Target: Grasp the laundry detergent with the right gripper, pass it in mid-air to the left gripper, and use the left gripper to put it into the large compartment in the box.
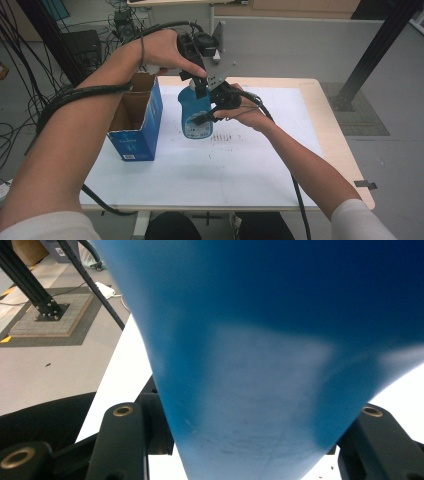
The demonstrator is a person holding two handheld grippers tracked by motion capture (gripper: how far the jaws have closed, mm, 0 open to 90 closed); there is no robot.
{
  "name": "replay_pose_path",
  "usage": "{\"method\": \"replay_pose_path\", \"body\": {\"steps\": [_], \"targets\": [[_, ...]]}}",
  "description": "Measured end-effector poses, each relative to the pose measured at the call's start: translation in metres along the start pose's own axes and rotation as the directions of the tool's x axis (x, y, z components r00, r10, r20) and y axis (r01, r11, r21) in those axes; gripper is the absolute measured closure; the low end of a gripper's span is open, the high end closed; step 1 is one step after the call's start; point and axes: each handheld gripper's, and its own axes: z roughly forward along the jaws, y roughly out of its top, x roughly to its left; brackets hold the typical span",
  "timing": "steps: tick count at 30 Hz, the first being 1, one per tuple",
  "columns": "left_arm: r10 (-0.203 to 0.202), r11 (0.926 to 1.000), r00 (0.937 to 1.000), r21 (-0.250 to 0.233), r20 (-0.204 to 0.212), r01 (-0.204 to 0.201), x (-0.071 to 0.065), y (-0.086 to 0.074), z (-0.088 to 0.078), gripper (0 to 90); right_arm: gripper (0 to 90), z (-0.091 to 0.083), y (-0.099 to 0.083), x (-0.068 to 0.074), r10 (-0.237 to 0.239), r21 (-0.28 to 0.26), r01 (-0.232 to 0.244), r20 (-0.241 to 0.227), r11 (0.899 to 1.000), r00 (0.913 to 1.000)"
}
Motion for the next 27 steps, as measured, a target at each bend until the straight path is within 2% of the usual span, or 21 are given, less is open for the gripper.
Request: {"method": "replay_pose_path", "body": {"steps": [12,23,27], "targets": [[0.027,0.9994,0.9996,0.022,0.004,-0.027,-0.004,0.007,0.006,6.2,44.3,-0.009,0.001,0.002,-0.008,-0.015,0.008,-0.002,1.0,1.0],[0.031,0.9994,0.9994,0.017,0.012,-0.031,-0.006,0.009,0.011,6.1,44.3,-0.014,0.003,0.008,-0.021,-0.022,0.021,-0.008,1.0,0.9997],[0.041,0.9987,0.9991,0.029,0.014,-0.042,-0.007,0.01,0.012,6.4,44.3,-0.016,0.003,0.008,-0.023,-0.024,0.023,-0.004,0.999,0.9997]]}}
